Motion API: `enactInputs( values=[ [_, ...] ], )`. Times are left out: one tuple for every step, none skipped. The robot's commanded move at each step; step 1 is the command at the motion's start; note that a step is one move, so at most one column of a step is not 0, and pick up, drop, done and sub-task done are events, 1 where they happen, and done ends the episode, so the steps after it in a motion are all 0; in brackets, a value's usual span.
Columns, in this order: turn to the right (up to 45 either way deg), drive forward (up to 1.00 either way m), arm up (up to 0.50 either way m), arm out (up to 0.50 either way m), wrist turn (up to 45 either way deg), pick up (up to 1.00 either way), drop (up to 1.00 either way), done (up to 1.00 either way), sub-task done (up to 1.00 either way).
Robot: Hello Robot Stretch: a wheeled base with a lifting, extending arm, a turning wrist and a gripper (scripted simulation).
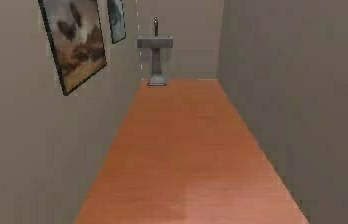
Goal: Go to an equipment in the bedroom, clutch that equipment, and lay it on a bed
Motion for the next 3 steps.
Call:
enactInputs(
  values=[
    [45.0, 0.0, 0.0, 0.0, 0.0, 0.0, 0.0, 0.0, 0.0],
    [45.0, 0.0, 0.0, 0.0, 0.0, 0.0, 0.0, 0.0, 0.0],
    [45.0, 0.0, 0.0, 0.0, 0.0, 0.0, 0.0, 0.0, 0.0]
  ],
)
